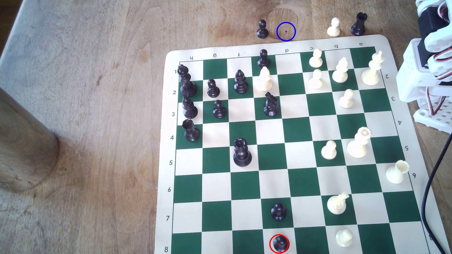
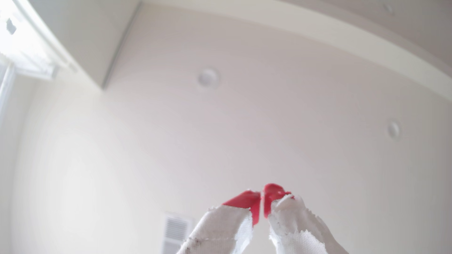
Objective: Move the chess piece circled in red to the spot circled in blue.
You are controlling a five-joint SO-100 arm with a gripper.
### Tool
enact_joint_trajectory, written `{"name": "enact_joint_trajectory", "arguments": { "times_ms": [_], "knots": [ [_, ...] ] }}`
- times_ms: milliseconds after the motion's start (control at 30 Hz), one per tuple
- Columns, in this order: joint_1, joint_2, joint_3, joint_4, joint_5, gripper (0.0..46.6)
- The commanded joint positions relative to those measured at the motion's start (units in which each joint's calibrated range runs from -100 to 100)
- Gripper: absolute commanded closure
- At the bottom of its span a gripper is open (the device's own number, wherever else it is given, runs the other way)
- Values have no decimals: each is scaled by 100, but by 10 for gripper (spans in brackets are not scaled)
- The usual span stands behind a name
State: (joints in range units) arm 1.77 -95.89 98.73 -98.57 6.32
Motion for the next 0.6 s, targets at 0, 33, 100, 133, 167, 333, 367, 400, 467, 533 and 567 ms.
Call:
{"name": "enact_joint_trajectory", "arguments": {
  "times_ms": [0, 33, 100, 133, 167, 333, 367, 400, 467, 533, 567],
  "knots": [
    [-165, 5, 117, -86, -176, 424],
    [-204, 14, 117, -21, -166, 425],
    [-478, 14, 9, 528, -161, 425],
    [-658, 22, -127, 970, -161, 425],
    [-744, 22, -309, 1396, -151, 429],
    [-877, 22, -1342, 4230, -147, 432],
    [-869, 22, -1732, 5721, -322, 419],
    [-869, 14, -1796, 6015, -425, 405],
    [-791, 14, -1995, 6892, -488, 372],
    [-705, 14, -2104, 7580, -498, 374],
    [-705, 14, -2149, 7801, -498, 374]
  ]
}}
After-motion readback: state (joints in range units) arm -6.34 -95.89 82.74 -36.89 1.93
